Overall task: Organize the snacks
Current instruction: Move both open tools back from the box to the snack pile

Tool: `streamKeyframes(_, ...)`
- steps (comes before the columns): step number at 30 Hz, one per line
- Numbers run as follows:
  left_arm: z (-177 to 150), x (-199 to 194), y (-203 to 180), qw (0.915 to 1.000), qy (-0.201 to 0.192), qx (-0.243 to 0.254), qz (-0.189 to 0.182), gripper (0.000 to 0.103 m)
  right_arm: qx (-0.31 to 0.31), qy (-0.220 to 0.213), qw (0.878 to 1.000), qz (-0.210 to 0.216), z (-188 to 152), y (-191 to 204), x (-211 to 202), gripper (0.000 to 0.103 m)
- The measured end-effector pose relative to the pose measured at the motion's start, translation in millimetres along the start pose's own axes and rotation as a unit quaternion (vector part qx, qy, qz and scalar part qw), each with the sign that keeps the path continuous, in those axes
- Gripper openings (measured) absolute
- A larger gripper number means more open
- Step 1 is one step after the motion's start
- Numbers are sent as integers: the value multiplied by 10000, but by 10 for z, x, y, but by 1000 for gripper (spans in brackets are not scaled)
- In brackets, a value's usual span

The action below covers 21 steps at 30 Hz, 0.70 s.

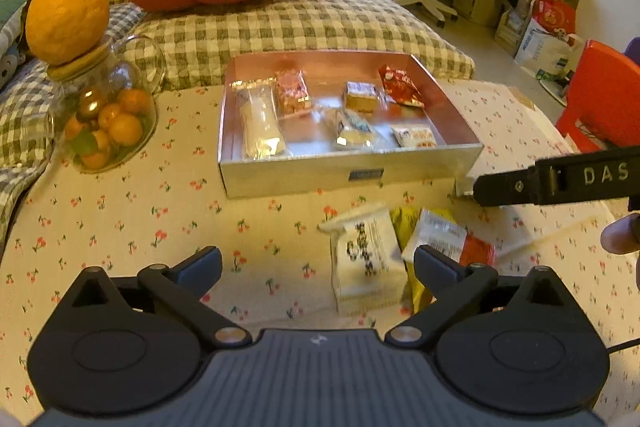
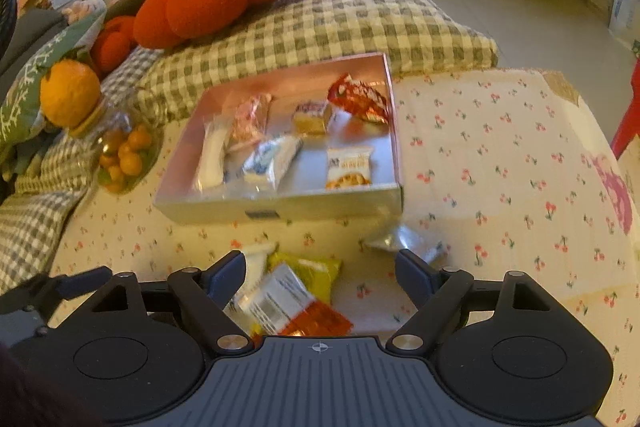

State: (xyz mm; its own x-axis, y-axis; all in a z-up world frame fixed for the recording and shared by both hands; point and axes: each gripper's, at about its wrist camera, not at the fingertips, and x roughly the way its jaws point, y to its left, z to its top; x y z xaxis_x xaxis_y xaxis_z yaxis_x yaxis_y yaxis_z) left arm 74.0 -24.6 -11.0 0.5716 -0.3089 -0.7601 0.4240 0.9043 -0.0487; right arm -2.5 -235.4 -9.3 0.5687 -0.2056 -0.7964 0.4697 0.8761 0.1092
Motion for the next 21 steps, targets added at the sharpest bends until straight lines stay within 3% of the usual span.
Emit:
streamKeyframes(11,-170,44,-3,9990,221,-285,-282,102,-108,269,9996,44,-204,-151,6,85)
streamKeyframes(21,-348,97,-408,9968,200,170,-761,101,-200,456,9985,-215,-327,-356,-35,85)
